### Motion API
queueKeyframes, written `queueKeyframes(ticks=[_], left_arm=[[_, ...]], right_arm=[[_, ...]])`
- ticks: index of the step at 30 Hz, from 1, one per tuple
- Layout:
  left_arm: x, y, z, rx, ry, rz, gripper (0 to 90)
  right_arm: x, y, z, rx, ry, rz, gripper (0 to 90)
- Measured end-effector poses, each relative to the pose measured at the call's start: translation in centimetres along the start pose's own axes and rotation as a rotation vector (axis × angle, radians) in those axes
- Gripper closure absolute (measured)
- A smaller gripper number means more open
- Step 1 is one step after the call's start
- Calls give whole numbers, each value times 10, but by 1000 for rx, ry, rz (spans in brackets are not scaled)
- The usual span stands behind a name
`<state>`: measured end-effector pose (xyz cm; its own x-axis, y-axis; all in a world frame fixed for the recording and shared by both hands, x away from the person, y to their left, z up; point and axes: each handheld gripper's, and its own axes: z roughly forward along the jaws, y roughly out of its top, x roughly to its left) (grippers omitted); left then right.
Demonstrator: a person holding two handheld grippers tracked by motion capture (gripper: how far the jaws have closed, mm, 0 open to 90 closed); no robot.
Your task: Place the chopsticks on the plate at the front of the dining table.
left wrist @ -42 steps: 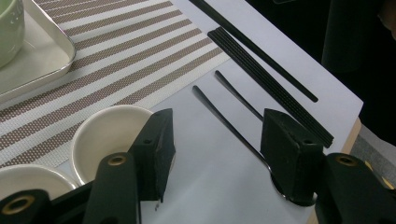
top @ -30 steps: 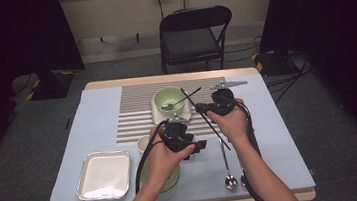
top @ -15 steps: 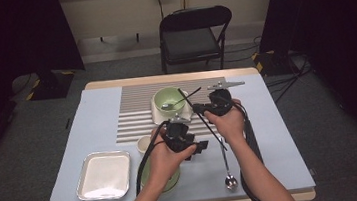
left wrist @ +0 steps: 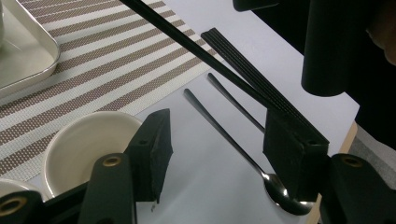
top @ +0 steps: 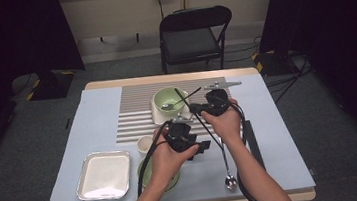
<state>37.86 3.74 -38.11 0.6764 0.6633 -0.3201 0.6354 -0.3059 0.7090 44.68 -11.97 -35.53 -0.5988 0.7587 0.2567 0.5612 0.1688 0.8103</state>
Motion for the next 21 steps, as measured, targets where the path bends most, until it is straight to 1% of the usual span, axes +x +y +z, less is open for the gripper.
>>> queueKeyframes(ticks=[2,7,14,21], left_arm=[[0,0,1,3,0,-1,420],[0,0,1,-5,0,-14,420],[0,1,1,-19,-5,-17,420],[0,1,2,-25,-9,-31,419]], right_arm=[[1,0,1,-2,0,-1,861],[2,0,3,-1,4,0,861],[4,0,4,-2,3,1,861],[5,0,5,-2,10,0,861]])
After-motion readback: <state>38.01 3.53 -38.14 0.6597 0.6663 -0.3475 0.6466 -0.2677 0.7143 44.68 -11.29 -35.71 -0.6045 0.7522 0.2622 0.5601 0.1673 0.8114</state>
